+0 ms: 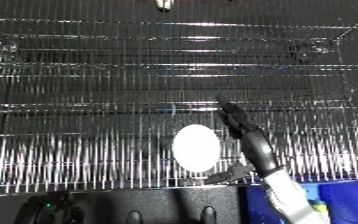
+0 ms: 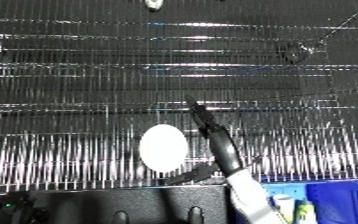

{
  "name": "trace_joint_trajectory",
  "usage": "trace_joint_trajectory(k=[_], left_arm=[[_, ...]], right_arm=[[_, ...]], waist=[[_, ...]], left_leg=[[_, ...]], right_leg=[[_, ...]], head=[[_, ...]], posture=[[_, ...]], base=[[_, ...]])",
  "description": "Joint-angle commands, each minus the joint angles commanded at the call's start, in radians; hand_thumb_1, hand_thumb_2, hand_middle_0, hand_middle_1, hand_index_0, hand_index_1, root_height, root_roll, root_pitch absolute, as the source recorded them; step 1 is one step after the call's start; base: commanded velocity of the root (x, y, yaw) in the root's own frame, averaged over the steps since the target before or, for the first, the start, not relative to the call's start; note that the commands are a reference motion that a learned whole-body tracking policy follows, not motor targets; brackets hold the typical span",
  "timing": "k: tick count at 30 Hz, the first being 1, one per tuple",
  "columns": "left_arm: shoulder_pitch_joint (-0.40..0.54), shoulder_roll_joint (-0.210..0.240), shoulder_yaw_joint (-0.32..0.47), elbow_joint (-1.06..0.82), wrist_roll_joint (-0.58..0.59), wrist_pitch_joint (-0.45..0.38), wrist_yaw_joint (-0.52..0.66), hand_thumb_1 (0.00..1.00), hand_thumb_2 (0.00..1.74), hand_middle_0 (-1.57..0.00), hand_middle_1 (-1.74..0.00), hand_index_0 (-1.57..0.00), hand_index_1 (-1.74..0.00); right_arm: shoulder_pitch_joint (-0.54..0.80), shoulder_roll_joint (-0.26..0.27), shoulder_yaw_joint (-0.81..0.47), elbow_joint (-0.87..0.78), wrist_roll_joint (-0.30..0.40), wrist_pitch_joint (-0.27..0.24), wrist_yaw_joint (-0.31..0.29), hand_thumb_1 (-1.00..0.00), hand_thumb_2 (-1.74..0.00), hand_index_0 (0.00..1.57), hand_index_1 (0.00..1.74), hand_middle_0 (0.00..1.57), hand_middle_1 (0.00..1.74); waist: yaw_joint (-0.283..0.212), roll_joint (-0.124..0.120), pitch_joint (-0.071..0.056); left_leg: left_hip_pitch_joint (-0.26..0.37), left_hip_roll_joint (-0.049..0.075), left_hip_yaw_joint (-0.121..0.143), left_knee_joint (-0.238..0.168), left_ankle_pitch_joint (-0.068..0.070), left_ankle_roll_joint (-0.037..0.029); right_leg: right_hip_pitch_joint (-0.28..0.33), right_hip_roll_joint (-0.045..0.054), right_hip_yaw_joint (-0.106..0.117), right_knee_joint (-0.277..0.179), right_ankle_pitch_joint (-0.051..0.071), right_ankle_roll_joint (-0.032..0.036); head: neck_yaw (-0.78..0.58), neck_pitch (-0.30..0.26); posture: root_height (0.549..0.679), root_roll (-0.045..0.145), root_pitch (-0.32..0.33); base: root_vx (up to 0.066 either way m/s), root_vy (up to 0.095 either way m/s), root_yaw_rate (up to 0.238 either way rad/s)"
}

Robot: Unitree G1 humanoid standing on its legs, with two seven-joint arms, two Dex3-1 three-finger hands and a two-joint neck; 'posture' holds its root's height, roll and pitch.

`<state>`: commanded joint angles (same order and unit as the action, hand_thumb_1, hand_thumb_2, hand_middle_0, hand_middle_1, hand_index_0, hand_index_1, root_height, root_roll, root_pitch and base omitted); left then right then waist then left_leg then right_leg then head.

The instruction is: Pick up the object and place it into the box

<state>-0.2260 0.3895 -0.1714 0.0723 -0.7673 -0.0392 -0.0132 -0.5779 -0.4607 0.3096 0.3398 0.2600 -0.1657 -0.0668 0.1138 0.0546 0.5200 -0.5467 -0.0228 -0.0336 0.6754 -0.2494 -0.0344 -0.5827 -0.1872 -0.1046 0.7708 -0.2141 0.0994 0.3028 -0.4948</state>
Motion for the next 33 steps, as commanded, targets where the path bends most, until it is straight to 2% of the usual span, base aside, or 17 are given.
trace_joint_trajectory(k=[2,14,18,25,33], left_arm=[[-0.003,-0.002,-0.006,-0.002,-0.001,-0.003,0.001,1.0,1.74,-1.57,-1.74,-1.57,-1.74],[-0.012,-0.006,-0.029,-0.008,-0.013,-0.009,0.004,1.0,1.74,-1.57,-1.74,-1.57,-1.74],[-0.012,-0.005,-0.032,-0.009,-0.015,-0.012,0.0,1.0,1.74,-1.57,-1.74,-1.57,-1.74],[-0.003,0.001,-0.028,-0.005,-0.013,-0.024,-0.008,1.0,1.74,-1.57,-1.74,-1.57,-1.74],[0.028,0.008,0.002,0.009,-0.005,-0.046,-0.026,1.0,1.74,-1.57,-1.74,-1.57,-1.74]], right_arm=[[-0.018,0.001,0.008,0.013,0.001,0.005,-0.004,0.0,0.0,0.0,0.0,0.0,0.0],[-0.098,0.007,0.048,0.094,0.015,0.042,-0.029,-0.6,-1.04,0.94,1.04,0.94,1.04],[-0.105,0.002,0.053,0.108,0.023,0.042,-0.042,-0.6,-1.04,0.94,1.04,0.94,1.04],[-0.085,-0.003,0.03,0.068,0.022,0.007,-0.09,-0.6,-1.04,0.94,1.04,0.94,1.04],[0.003,-0.016,-0.064,-0.076,0.009,-0.037,-0.145,-0.6,-1.04,0.94,1.04,0.94,1.04]], waist=[[0.005,0.005,0.0],[0.024,0.025,0.0],[0.023,0.026,0.0],[0.008,0.018,0.0],[-0.038,-0.005,0.0]], left_leg=[[-0.009,-0.003,0.0,0.003,-0.001,0.0008],[-0.037,-0.018,-0.001,0.007,-0.004,0.008],[-0.028,-0.017,-0.001,-0.002,-0.001,0.0083],[0.014,-0.009,-0.003,-0.03,0.004,0.0092],[0.087,0.011,-0.003,-0.061,0.001,0.0091]], right_leg=[[-0.01,-0.0012,-0.001,0.004,0.0,-0.0009],[-0.046,-0.0014,-0.004,0.024,-0.007,-0.0084],[-0.039,-0.0002,-0.003,0.017,-0.006,-0.0101],[-0.004,0.0075,0.001,-0.009,-0.002,-0.009],[0.059,0.0291,0.021,-0.051,0.001,-0.0092]], head=[[0.009,0.005],[0.055,0.032],[0.065,0.037],[0.064,0.056],[0.031,0.072]], posture=[[0.637,0.04,0.117],[0.634,0.042,0.139],[0.635,0.043,0.137],[0.639,0.042,0.123],[0.644,0.04,0.091]], base=[[-0.013,0.031,0.054],[-0.021,0.017,0.034],[-0.027,-0.009,-0.016],[-0.029,-0.039,-0.063],[-0.032,-0.051,-0.175]])
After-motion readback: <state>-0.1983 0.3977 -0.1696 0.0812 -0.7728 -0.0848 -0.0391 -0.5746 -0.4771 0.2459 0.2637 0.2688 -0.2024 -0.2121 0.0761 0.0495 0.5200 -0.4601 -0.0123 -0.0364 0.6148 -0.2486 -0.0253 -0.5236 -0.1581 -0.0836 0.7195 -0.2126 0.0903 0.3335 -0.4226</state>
